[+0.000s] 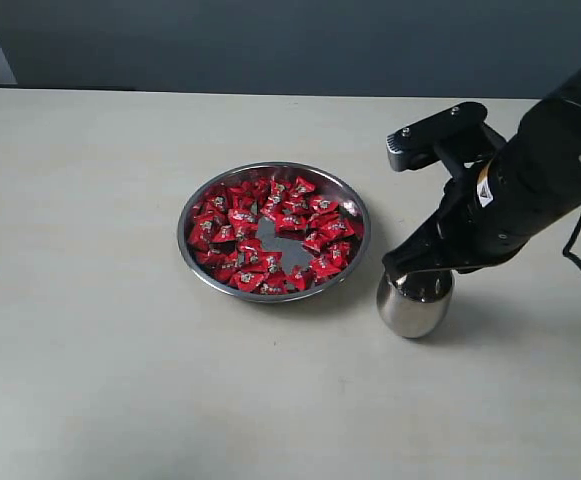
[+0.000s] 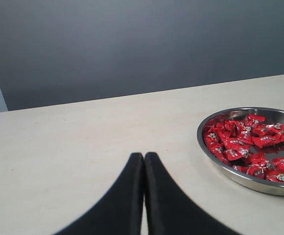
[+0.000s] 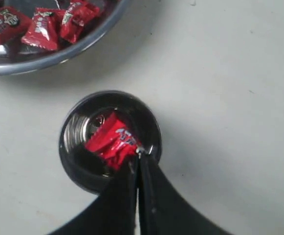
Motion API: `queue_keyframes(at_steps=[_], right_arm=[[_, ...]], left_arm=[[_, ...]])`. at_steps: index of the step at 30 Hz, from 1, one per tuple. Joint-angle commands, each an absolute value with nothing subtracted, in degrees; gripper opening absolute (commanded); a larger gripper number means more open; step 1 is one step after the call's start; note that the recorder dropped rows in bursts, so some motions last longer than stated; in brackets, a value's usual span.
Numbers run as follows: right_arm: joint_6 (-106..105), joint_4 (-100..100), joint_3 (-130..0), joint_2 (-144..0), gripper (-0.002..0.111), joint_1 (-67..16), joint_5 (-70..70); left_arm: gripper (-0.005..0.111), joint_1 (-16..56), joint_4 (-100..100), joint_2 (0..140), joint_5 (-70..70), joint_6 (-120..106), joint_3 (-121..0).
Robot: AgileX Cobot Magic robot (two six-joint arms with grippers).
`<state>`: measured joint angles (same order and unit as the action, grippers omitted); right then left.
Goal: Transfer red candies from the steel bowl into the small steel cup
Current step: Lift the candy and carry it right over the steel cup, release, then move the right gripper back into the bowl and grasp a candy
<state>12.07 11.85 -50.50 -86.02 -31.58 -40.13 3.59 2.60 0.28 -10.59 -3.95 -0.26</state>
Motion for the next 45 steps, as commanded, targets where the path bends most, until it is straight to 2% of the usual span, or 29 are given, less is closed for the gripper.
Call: queue_keyframes(at_steps=[1,5,8,14,18,26,36,45], right_arm=[[12.46,12.98,-50.21,-85.52,0.006,-31.37,-40.61],[12.46,13.28,-50.21,-85.52,0.027,-31.37,-40.38],[12.46,13.61,-50.21,-85.52,0.034,-31.37,-39.32],[11.27,7.62,-53.97,-85.52,0.034,-31.48,-34.50],[-1.61,-7.64,-57.13,-85.85,0.034,-31.48,-29.16],[-20.27,-27.57,-63.88,-95.51,0.034,-31.48,-29.77],[-22.40,-29.14,-73.89,-112.34,0.034,-31.48,-36.63],[-23.44,-31.99,-78.68,-119.57,0.034,-31.48,-37.76]], left_arm=[[0.002,3.56,2.67,0.00,-10.32,-3.91,0.00],[0.002,3.56,2.67,0.00,-10.42,-3.91,0.00],[0.002,3.56,2.67,0.00,-10.30,-3.91,0.00],[0.002,3.56,2.67,0.00,-10.30,-3.91,0.00],[0.002,3.56,2.67,0.00,-10.30,-3.91,0.00],[0.002,3.56,2.67,0.00,-10.30,-3.91,0.00],[0.002,3.56,2.67,0.00,-10.30,-3.91,0.00],[0.002,3.56,2.67,0.00,-10.30,-3.91,0.00]])
